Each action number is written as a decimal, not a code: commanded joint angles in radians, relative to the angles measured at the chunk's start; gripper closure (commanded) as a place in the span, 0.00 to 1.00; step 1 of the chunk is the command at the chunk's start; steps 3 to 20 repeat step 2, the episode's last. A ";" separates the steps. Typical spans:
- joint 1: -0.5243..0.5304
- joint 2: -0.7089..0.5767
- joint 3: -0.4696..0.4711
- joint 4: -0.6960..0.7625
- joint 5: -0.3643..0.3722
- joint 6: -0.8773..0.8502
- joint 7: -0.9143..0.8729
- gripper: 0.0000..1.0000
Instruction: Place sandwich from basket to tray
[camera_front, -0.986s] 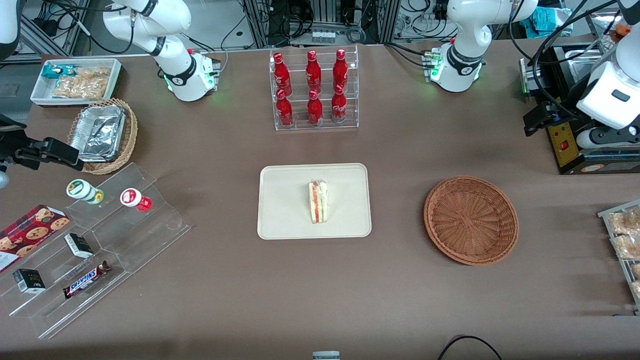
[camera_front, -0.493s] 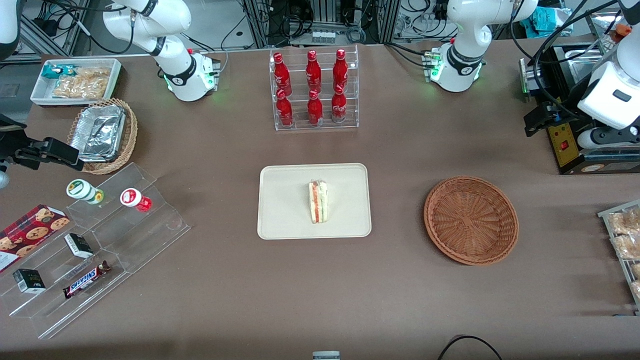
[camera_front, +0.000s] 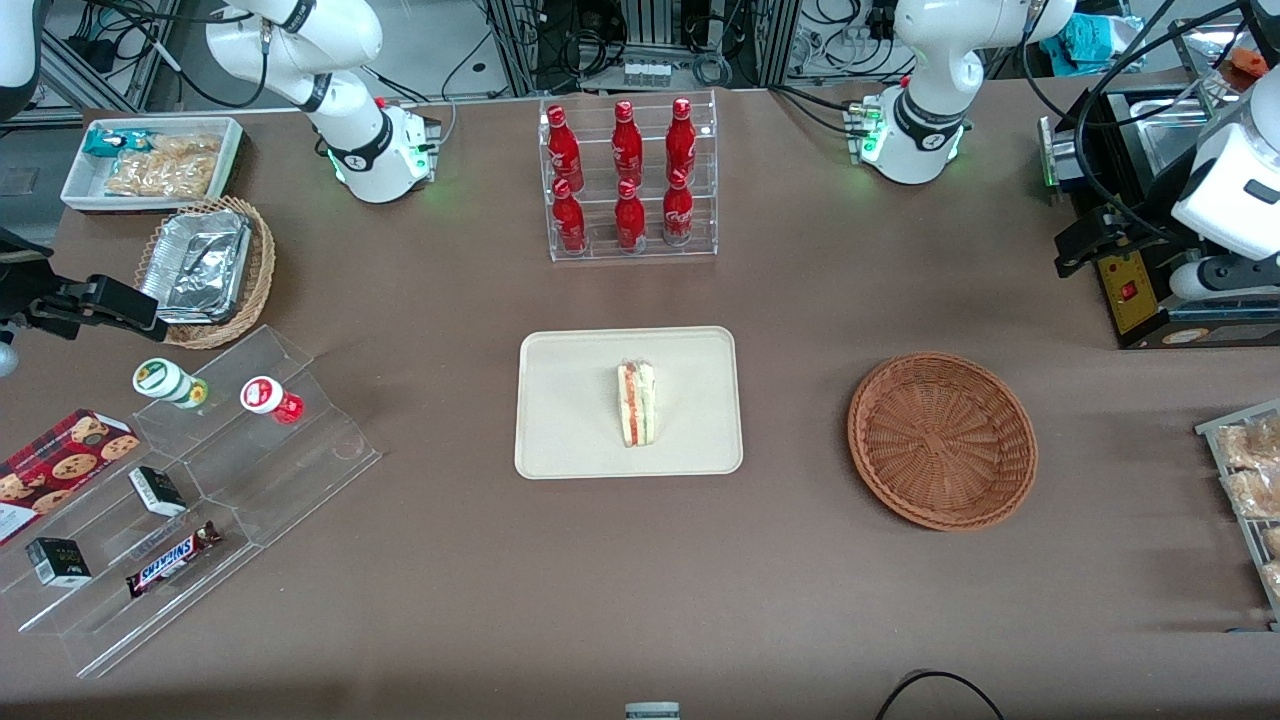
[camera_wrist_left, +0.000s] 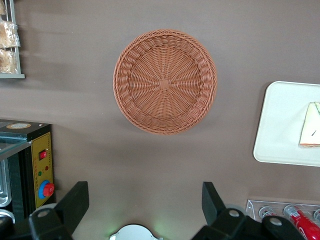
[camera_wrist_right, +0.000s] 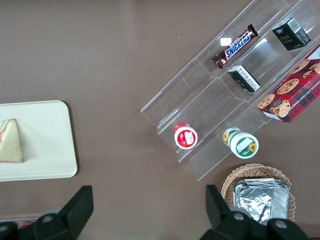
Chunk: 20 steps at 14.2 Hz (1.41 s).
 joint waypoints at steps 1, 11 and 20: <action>0.019 -0.004 -0.008 0.008 -0.016 0.004 0.008 0.00; 0.019 -0.004 -0.008 0.008 -0.016 0.004 0.008 0.00; 0.019 -0.004 -0.008 0.008 -0.016 0.004 0.008 0.00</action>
